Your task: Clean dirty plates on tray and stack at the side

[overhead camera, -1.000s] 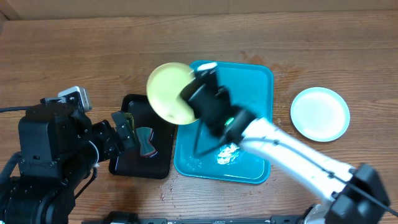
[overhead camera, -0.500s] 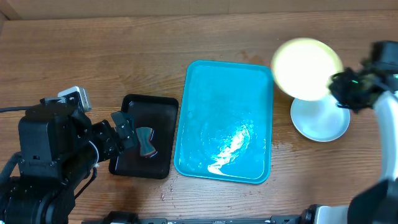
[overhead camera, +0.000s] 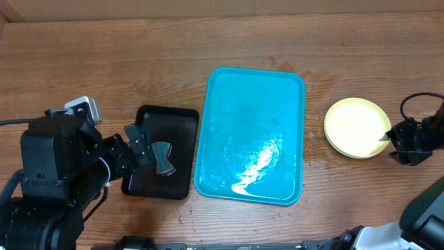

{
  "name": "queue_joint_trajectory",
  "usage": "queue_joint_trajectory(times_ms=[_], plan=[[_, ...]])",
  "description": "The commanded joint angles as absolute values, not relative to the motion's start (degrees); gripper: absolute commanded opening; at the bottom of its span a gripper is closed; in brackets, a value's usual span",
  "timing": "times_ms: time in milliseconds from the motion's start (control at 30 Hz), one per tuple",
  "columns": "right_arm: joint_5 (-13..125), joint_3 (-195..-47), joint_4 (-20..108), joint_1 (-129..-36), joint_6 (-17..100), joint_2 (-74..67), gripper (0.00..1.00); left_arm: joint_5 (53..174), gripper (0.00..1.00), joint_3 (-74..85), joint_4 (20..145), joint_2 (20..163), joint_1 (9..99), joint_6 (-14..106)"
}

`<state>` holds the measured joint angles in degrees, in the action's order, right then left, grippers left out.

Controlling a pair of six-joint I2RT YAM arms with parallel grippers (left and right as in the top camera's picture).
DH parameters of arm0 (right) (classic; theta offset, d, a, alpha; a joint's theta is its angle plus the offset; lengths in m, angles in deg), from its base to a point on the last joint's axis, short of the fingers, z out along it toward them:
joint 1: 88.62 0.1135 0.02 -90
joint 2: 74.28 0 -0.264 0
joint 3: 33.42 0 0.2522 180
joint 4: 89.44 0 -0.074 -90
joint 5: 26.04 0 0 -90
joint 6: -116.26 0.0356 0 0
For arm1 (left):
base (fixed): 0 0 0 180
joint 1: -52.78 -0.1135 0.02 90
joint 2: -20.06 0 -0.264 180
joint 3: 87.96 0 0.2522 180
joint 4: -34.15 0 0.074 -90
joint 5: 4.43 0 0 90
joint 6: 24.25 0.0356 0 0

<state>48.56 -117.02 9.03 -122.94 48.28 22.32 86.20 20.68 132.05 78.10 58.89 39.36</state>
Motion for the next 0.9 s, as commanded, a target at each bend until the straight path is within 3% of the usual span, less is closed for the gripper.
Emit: queue_joint_trajectory(times_ms=[0, 100, 267, 300, 333, 600, 867], plan=[[41.7, -117.1, 8.5, -120.3, 44.0, 16.7, 0.49, 85.4, 1.00, 21.2, 131.9, 78.2, 58.7, 40.1], [31.8, -117.1, 7.1, -115.8, 36.4, 10.4, 0.57, 85.4, 1.00, 21.2, 131.9, 78.2, 58.7, 40.1], [25.9, -117.1, 5.9, -102.7, 27.9, -1.8, 0.61, 85.4, 1.00, 21.2, 131.9, 78.2, 58.7, 40.0], [25.9, -117.1, 6.0, -100.1, 28.0, -3.7, 0.71, 85.4, 1.00, 21.2, 131.9, 78.2, 58.7, 40.0], [25.9, -117.1, 6.1, -96.9, 28.0, -5.6, 1.00, 85.4, 1.00, 21.2, 131.9, 78.2, 58.7, 40.0], [25.5, -117.1, 7.0, -78.3, 29.6, -11.6, 1.00, 85.4, 1.00, 21.2, 131.9, 78.2, 58.7, 40.0], [28.8, -117.1, 6.1, -76.6, 26.4, -12.0, 1.00, 85.4, 1.00, 21.2, 131.9, 78.2, 58.7, 40.1]])
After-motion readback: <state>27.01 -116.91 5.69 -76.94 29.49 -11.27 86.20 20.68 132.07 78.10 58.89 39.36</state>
